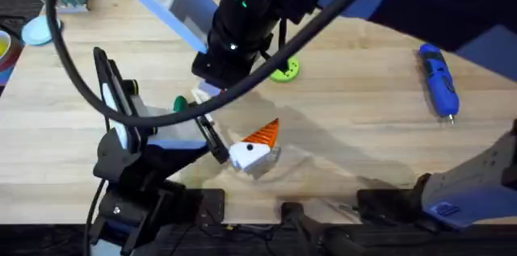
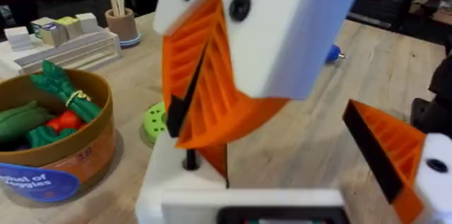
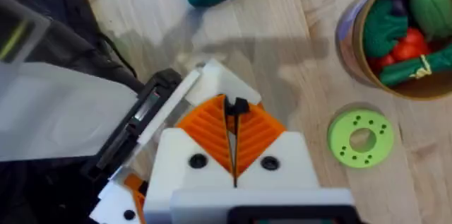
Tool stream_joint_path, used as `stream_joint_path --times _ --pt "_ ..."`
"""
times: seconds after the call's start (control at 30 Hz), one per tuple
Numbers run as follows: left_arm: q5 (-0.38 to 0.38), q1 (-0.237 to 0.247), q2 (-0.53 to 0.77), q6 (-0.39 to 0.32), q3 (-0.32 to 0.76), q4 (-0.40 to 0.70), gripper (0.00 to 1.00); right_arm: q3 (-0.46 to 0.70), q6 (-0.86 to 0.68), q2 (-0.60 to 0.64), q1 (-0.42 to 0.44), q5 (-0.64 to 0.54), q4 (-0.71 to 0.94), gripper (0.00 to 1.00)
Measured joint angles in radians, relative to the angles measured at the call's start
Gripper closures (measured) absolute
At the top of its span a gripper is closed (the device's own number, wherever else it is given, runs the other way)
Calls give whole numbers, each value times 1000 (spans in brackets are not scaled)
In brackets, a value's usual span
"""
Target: Pick up the gripper from the table and insert it into the empty holder that is missing its gripper. Then pick up a screw, insert it into the mounting hole, and use the screwdriver to tighten it. Finally, clean up the table by picking up the vegetable and placing it into the bucket.
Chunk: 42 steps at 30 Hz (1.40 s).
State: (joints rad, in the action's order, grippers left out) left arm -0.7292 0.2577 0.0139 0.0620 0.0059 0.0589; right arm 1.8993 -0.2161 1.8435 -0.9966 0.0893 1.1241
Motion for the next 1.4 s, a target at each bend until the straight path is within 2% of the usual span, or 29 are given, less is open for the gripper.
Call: stream_joint_path --times 0.9,0.97,1.17,1.23,1.4 --pt "0 0 0 -3 0 0 8 0 0 9 -4 17 -1 986" --pt "0 0 0 -3 0 0 8 0 3 9 -4 19 -1 848" --pt "7 0 0 -2 0 0 8 2 1 9 11 0 -1 53" --pt "8 0 0 -3 0 0 8 5 1 9 24 2 6 14" --pt "8 0 0 -3 0 0 8 15 1 -1 38 17 33 11"
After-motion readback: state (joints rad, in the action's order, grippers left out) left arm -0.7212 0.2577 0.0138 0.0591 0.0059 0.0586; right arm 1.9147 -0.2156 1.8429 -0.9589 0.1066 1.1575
